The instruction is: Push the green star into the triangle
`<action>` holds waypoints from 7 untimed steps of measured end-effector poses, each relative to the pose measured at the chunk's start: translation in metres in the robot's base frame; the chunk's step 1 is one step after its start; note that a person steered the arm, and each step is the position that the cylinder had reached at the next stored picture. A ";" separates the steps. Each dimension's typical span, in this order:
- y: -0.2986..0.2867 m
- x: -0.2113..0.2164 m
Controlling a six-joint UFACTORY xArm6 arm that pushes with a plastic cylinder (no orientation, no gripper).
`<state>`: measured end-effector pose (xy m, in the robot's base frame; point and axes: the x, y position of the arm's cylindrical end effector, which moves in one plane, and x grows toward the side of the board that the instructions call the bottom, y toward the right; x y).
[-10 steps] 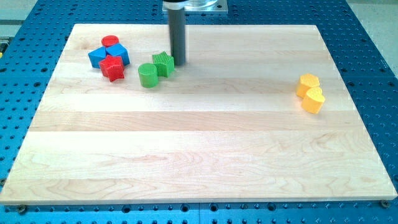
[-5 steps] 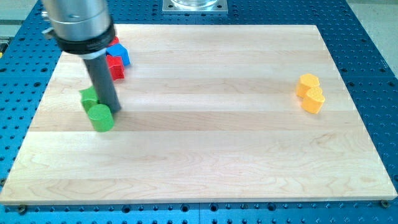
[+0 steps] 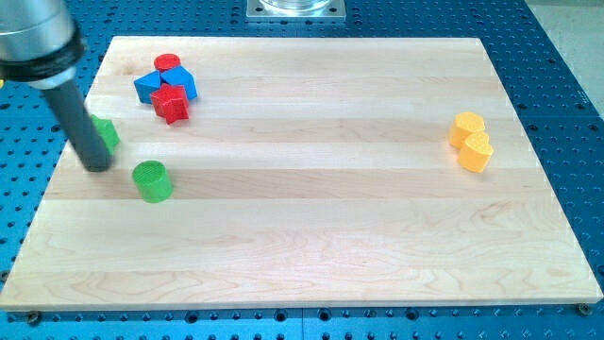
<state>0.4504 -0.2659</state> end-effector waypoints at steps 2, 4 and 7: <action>0.009 -0.025; 0.029 -0.064; 0.017 -0.003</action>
